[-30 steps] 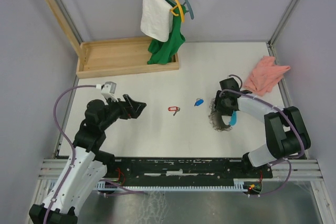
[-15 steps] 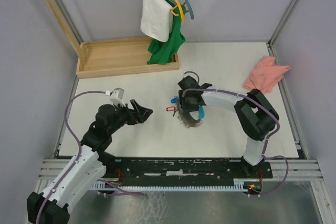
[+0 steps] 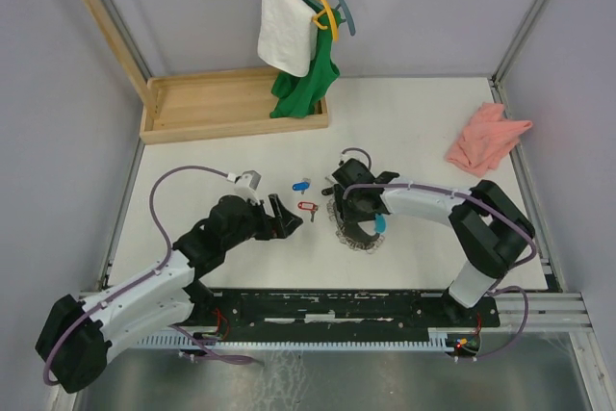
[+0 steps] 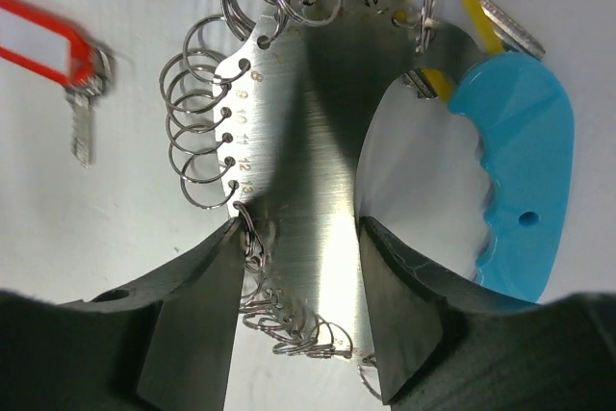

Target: Put the keys on the keyring

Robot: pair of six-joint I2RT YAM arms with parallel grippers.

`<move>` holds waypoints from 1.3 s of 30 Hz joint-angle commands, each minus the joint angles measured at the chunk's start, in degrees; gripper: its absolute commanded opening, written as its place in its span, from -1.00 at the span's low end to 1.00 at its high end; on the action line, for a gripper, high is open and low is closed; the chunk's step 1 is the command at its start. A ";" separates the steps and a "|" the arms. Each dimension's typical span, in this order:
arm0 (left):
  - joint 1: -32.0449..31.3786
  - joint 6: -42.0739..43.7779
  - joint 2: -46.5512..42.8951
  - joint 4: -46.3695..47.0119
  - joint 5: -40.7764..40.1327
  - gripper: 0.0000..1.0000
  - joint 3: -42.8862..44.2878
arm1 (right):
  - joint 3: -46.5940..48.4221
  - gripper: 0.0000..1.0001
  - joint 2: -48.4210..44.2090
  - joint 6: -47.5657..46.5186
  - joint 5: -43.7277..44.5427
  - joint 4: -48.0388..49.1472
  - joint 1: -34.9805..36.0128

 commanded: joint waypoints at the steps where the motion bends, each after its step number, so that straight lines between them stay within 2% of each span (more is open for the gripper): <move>1: -4.42 -3.41 4.35 7.06 -5.11 0.85 0.51 | -7.54 0.21 -4.36 -1.50 1.43 -5.01 -0.24; 9: -7.68 -5.14 12.94 17.34 -4.01 0.81 -0.21 | -8.78 0.55 -19.45 -7.24 1.77 -6.49 -0.26; 12: -7.70 -6.31 15.06 21.89 -3.27 0.78 -1.27 | -6.79 0.57 -21.08 -10.54 2.12 -7.33 -0.26; 17: -7.54 -7.16 17.88 26.30 -3.44 0.62 -1.95 | -3.21 0.45 -19.75 -15.19 2.02 -7.42 -0.66; 21: -6.54 -6.27 20.19 26.81 -3.18 0.54 -1.14 | -0.02 0.22 -15.84 -17.29 2.73 -6.87 -0.96; 27: -1.27 -5.89 23.47 29.57 1.37 0.44 -1.94 | 6.38 -0.11 -6.48 -19.07 1.08 -6.37 -0.89; 39: -0.23 -2.00 20.90 25.26 -1.34 0.43 -3.45 | 17.32 -0.18 6.03 -21.61 3.80 -10.55 1.88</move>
